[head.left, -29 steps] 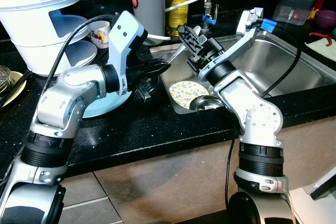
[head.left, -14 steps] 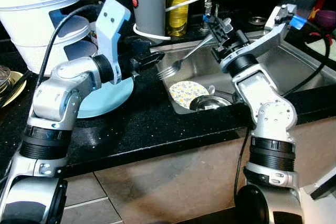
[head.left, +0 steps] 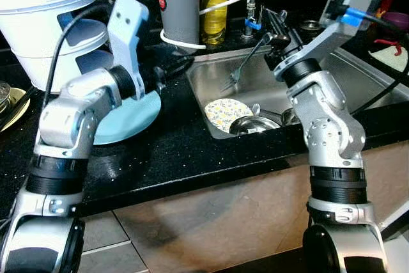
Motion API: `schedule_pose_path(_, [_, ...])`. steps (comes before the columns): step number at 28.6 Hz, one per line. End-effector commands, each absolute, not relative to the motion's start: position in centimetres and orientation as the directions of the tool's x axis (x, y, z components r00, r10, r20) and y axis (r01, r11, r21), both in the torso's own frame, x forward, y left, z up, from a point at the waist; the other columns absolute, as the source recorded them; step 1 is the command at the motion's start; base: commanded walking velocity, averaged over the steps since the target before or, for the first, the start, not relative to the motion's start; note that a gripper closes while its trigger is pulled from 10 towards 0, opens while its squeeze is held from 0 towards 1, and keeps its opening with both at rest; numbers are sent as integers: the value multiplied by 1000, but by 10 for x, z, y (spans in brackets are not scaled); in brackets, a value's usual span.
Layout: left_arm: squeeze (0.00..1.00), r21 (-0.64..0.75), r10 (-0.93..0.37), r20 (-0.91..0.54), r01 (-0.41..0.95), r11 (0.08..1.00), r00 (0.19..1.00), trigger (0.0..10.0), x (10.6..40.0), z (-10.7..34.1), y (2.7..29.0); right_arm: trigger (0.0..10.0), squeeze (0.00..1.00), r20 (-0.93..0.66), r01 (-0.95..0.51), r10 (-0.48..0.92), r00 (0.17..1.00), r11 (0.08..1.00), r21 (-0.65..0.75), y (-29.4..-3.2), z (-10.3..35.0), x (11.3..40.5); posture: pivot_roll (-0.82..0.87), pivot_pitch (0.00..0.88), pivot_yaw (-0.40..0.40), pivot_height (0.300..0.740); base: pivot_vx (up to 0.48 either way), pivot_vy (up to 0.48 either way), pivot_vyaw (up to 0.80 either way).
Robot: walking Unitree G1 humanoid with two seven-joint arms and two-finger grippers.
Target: Kitchen organization
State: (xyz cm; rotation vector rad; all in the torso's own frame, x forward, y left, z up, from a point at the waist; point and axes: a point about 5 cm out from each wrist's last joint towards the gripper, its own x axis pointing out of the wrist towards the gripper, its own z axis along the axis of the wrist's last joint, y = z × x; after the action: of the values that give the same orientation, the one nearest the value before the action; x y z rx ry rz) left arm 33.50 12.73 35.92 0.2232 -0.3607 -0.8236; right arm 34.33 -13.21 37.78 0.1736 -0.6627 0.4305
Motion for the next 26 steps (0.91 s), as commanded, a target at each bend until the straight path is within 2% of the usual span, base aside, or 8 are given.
schedule_pose_path(1, [0, 356, -760, 208, 675, 646, 616, 10000, 332, 358, 127, 0, 0, 632, -430, 349, 692, 902, -27, -128, 375, 343, 20, 173, 45, 740, 0, 0, 0])
schedule_pose_path(7, [0, 368, -779, 174, 694, 619, 602, 10000, 331, 345, 114, 0, 0, 629, -358, 320, 708, 931, -70, -138, 355, 352, 24, 178, 43, 740, 0, 0, 0])
schedule_pose_path(16, [0, 396, -766, 169, 669, 629, 620, 10000, 349, 332, 93, 0, 0, 570, -220, 232, 788, 971, -91, -164, 312, 383, 39, 190, 51, 740, 0, 0, 0])
schedule_pose_path(26, [0, 408, -722, 148, 623, 667, 676, 10000, 364, 317, 91, 0, 0, 453, -206, 198, 869, 978, -33, -175, 286, 404, 63, 226, 39, 740, 0, 0, 0])
